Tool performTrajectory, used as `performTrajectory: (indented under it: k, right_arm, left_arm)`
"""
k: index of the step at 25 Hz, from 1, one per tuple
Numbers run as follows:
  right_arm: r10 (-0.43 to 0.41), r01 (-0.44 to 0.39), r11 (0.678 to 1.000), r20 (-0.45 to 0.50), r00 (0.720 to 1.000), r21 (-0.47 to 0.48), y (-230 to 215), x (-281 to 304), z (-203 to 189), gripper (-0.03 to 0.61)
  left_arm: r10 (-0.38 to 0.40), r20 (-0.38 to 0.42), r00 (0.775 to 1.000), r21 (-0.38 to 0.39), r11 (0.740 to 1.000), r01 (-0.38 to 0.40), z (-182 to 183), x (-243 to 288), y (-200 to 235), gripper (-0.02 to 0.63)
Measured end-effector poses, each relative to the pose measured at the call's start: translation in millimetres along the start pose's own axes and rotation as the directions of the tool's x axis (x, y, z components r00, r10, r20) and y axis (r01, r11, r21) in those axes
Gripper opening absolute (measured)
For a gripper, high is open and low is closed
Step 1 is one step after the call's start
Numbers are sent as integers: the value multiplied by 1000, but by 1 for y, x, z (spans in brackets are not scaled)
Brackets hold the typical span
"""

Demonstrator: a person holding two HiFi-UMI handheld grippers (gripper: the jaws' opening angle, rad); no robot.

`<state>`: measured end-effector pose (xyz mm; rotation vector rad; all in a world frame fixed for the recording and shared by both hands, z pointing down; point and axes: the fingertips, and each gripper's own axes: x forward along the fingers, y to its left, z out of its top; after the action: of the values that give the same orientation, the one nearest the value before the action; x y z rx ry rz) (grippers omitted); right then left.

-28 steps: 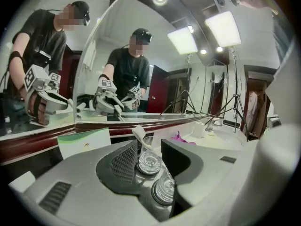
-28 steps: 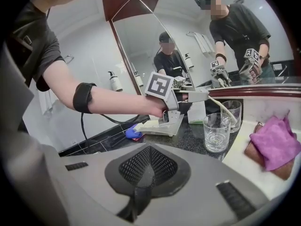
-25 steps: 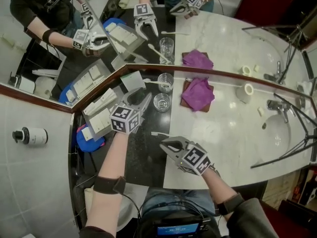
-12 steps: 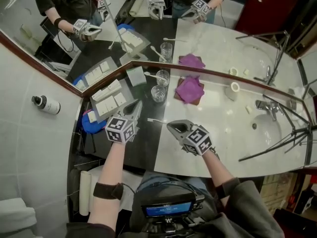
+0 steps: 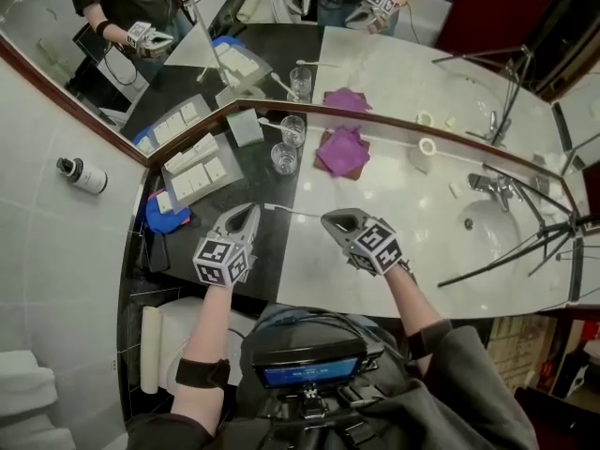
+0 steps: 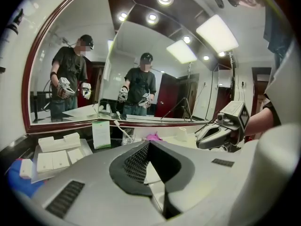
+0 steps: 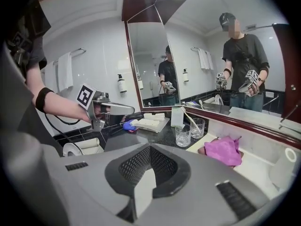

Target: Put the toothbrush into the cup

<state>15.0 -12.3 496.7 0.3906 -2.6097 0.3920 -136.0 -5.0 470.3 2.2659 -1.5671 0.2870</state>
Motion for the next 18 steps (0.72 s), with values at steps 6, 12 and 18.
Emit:
performTrajectory:
  k: [6,12,18]
  right_arm:
    - [-25,25,1000,0,1000,15,-4,-8,-8,18]
    - [-45,43,998,-65,997,-36,-4,-4,-22,18]
    - [-52,-3,973,-232,971,-231,-6,37,-33,21]
  left_arm:
    - [23,-18,1000,30,999,-23,-9,-9,-6,1]
    - [27,-2,1000,41,999,-27,-8,-12,-11,1]
    - [42,-13,999,59,997,-41,-21,-13,-6,1]
